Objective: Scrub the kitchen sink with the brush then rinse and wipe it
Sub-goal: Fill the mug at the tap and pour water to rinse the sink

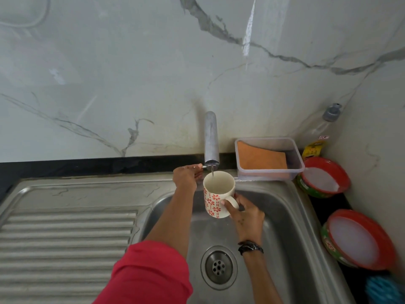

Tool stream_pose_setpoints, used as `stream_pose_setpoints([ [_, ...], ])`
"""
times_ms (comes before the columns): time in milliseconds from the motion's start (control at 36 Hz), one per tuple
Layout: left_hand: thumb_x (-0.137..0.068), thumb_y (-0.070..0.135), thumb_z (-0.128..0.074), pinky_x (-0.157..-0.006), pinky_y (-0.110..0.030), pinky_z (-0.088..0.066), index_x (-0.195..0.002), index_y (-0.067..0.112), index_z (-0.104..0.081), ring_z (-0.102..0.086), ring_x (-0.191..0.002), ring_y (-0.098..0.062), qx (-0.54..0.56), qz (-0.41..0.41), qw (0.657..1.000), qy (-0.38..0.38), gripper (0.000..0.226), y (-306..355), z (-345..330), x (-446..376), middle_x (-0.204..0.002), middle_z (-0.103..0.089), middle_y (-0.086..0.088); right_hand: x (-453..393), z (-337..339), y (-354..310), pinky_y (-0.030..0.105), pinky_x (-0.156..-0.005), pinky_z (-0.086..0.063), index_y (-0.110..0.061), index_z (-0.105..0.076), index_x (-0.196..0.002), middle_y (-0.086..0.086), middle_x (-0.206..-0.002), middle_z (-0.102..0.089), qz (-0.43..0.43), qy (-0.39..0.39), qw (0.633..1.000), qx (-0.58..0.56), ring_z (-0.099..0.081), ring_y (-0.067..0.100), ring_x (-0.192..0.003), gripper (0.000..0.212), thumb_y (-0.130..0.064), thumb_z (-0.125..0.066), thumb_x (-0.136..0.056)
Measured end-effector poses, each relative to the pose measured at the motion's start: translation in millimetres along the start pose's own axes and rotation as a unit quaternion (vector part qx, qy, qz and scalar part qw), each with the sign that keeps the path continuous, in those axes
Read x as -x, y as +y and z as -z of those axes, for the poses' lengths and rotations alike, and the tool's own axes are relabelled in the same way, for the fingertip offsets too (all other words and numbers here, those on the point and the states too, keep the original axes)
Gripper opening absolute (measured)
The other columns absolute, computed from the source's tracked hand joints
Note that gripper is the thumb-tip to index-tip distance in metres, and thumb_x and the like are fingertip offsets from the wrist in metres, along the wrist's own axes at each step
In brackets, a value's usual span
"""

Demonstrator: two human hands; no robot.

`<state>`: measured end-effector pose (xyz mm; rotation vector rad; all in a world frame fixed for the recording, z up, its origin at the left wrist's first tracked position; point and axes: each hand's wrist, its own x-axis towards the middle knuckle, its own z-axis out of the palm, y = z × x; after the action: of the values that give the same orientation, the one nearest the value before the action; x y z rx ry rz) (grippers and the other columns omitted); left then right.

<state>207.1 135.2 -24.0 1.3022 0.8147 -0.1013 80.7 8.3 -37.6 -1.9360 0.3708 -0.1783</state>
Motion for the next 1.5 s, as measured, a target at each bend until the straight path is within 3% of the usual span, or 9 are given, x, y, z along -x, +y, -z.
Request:
stream_pose_setpoints([
  [194, -0.080, -0.005, -0.065, -0.079, -0.040, -0.056, -0.068, -0.002, -0.062, -0.062, -0.062, -0.026, 0.004, 0.003, 1.000, 0.000, 0.013, 0, 0, 0, -0.067, -0.063, -0.015, 4, -2, 0, 0.013, -0.070, -0.047, -0.009, -0.071, -0.100, -0.001, -0.091, -0.071, 0.004, -0.005, 1.000, -0.020, -0.063, 0.008, -0.080, 0.023, -0.016, -0.073, -0.079],
  [333, -0.081, -0.007, -0.063, -0.064, -0.031, -0.056, -0.075, -0.004, -0.063, -0.061, -0.060, -0.024, 0.009, -0.005, 1.000, -0.004, 0.006, 1, 1, 3, -0.066, -0.062, -0.015, 6, -3, -1, 0.003, -0.063, -0.044, -0.012, -0.071, -0.102, -0.010, -0.081, -0.065, 0.007, -0.005, 1.000, -0.021, -0.062, 0.007, -0.076, 0.024, -0.016, -0.073, -0.078],
  [444, -0.081, -0.007, -0.063, -0.068, -0.034, -0.056, -0.069, -0.001, -0.062, -0.062, -0.063, -0.026, 0.006, -0.010, 1.000, -0.010, 0.013, 0, 1, 1, -0.069, -0.063, -0.016, 9, -3, 1, 0.000, -0.064, -0.044, -0.014, -0.071, -0.106, -0.010, -0.081, -0.066, 0.001, 0.006, 0.999, -0.042, -0.061, 0.006, -0.074, 0.028, -0.015, -0.074, -0.077],
  [639, -0.082, -0.009, -0.061, -0.064, -0.034, -0.055, -0.071, 0.001, -0.062, -0.060, -0.061, -0.025, 0.012, -0.008, 1.000, -0.008, 0.015, 1, 0, 2, -0.065, -0.061, -0.014, 16, -1, -1, -0.007, -0.070, -0.038, -0.014, -0.066, -0.115, -0.014, -0.095, -0.064, 0.020, 0.049, 0.996, -0.067, -0.056, -0.022, -0.076, 0.042, -0.012, -0.076, -0.074],
  [750, -0.084, -0.007, -0.060, -0.057, -0.029, -0.052, -0.066, 0.002, -0.061, -0.061, -0.060, -0.023, 0.013, -0.007, 1.000, -0.002, 0.020, 1, 1, 2, -0.066, -0.062, -0.013, 16, -1, -3, -0.007, -0.071, -0.039, -0.014, -0.066, -0.116, -0.009, -0.095, -0.067, 0.029, 0.053, 0.996, -0.066, -0.059, -0.009, -0.079, 0.042, -0.013, -0.075, -0.075],
  [1056, -0.083, -0.004, -0.062, -0.073, -0.034, -0.057, -0.070, 0.003, -0.063, -0.064, -0.068, -0.025, -0.001, -0.010, 1.000, -0.010, 0.015, 1, 1, -1, -0.071, -0.064, -0.013, 15, 0, 1, -0.007, -0.071, -0.039, -0.013, -0.065, -0.117, -0.006, -0.100, -0.068, 0.034, 0.031, 0.997, -0.055, -0.062, 0.004, -0.086, 0.042, -0.012, -0.074, -0.076],
  [1250, -0.080, -0.009, -0.063, -0.062, -0.032, -0.056, -0.066, 0.002, -0.062, -0.062, -0.059, -0.024, 0.011, -0.010, 1.000, -0.023, 0.018, 2, 2, 1, -0.068, -0.063, -0.015, 17, -4, 5, -0.003, -0.076, -0.043, -0.010, -0.065, -0.116, -0.003, -0.104, -0.068, 0.020, 0.025, 0.998, -0.062, -0.064, 0.008, -0.092, 0.042, -0.010, -0.075, -0.075],
  [1361, -0.083, -0.008, -0.060, -0.050, -0.024, -0.054, -0.066, 0.004, -0.060, -0.061, -0.058, -0.020, 0.010, -0.007, 1.000, -0.021, 0.021, 2, 2, 2, -0.067, -0.062, -0.012, 17, -6, 7, -0.001, -0.070, -0.043, -0.014, -0.069, -0.111, -0.006, -0.093, -0.069, 0.006, 0.007, 0.998, -0.069, -0.061, -0.007, -0.077, 0.035, -0.011, -0.074, -0.077],
  [1500, -0.084, -0.007, -0.059, -0.058, -0.026, -0.054, -0.071, 0.003, -0.060, -0.060, -0.061, -0.019, -0.003, -0.011, 1.000, -0.025, 0.016, 1, 1, 0, -0.069, -0.061, -0.012, 17, -8, 11, 0.001, -0.072, -0.044, -0.014, -0.068, -0.113, -0.004, -0.097, -0.069, -0.001, 0.014, 0.997, -0.072, -0.063, 0.009, -0.087, 0.038, -0.013, -0.075, -0.076],
])
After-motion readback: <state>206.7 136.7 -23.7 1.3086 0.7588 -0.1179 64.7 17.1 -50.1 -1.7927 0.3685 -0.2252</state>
